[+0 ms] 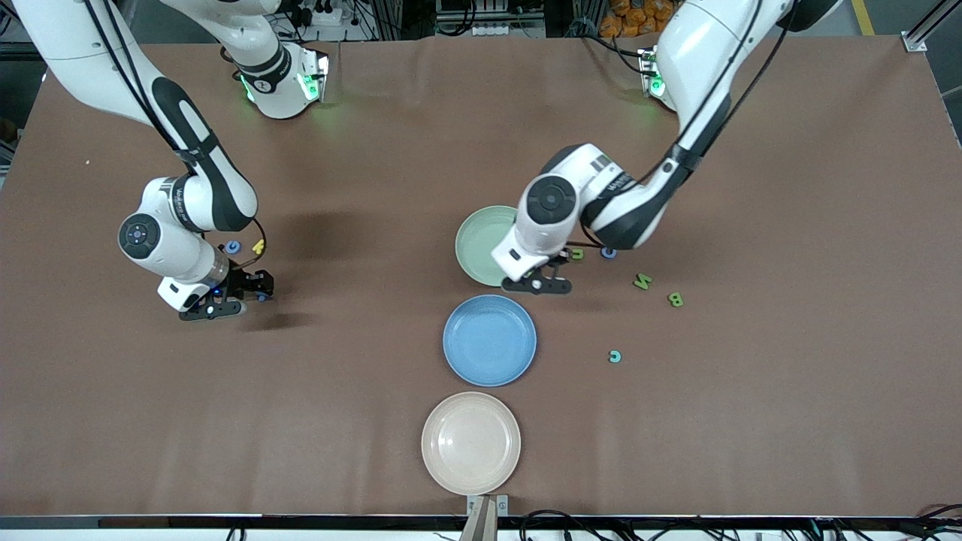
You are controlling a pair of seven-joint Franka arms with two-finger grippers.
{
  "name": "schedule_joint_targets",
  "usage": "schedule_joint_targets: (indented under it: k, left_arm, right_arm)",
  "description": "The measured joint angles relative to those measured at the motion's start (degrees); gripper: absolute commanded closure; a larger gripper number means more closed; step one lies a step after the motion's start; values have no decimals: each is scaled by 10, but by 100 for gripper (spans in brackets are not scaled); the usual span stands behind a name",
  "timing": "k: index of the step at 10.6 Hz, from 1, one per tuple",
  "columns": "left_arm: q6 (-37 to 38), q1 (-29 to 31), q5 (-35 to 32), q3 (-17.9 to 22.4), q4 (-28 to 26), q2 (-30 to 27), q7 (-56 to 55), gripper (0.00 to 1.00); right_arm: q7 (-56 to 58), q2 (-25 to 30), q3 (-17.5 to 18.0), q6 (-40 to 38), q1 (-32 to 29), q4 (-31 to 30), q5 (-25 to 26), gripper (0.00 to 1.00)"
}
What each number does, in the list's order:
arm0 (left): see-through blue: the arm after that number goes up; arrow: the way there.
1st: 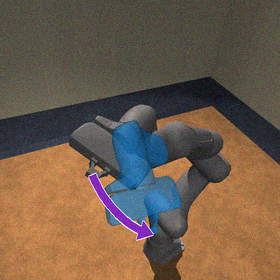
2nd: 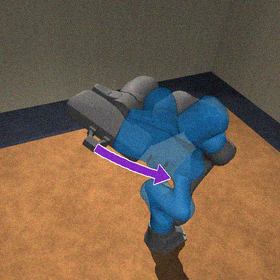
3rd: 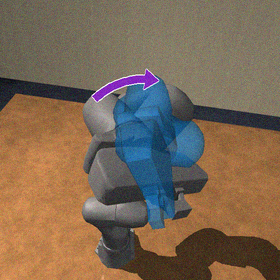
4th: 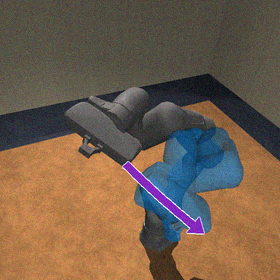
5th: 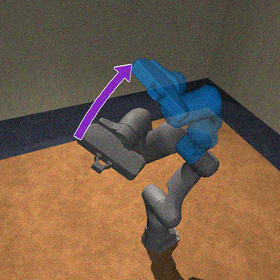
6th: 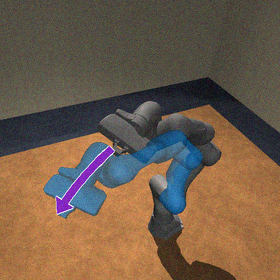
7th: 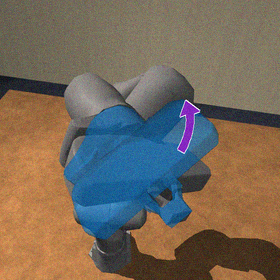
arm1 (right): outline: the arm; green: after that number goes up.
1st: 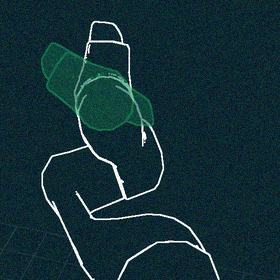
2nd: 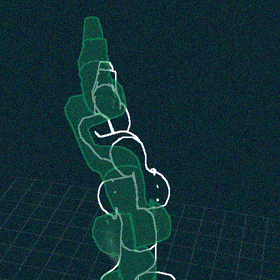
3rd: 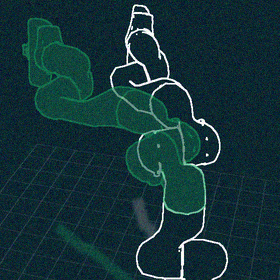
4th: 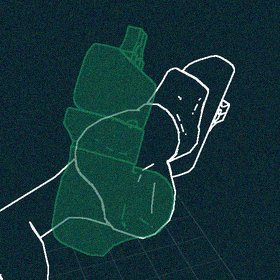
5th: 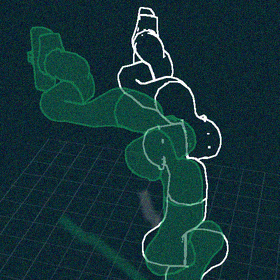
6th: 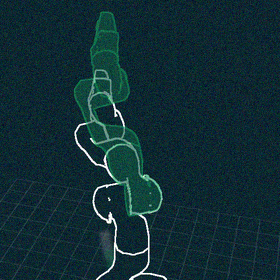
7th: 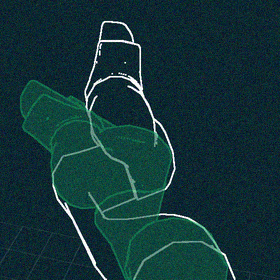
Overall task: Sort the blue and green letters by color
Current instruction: 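Release the d onto the green plate while the right gripper carries x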
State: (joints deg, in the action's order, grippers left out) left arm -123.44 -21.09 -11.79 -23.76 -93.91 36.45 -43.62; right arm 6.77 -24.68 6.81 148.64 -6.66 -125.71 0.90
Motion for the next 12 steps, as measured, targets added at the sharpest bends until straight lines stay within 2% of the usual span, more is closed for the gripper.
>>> schedule_joint_targets:
  k: [3,4,5,6,7,8,10,12]
  left_arm:
    - [0,-32,0,0,-2,12,-25,100]
    - [0,-35,0,0,-2,16,-28,1]
    - [0,-37,0,0,-3,17,-39,0]
    - [0,-42,0,0,-3,17,-67,0]
    - [0,-49,0,0,-3,18,-91,0]
    - [0,-53,0,0,-3,18,-105,0]
    - [1,-47,-5,15,7,6,-109,0]
    - [5,-20,-10,38,22,-25,-103,0]
  right_arm:
    - [-4,-5,1,2,2,0,0,35]
    - [-4,-8,1,6,2,0,0,36]
    - [-4,-13,1,12,2,0,0,46]
    - [-4,-16,1,17,2,1,0,64]
    - [-4,-17,1,19,3,1,0,97]
    - [-4,-17,1,20,4,2,0,100]
    - [-4,-17,2,21,5,6,0,100]
    - [-5,-17,7,25,6,8,0,100]
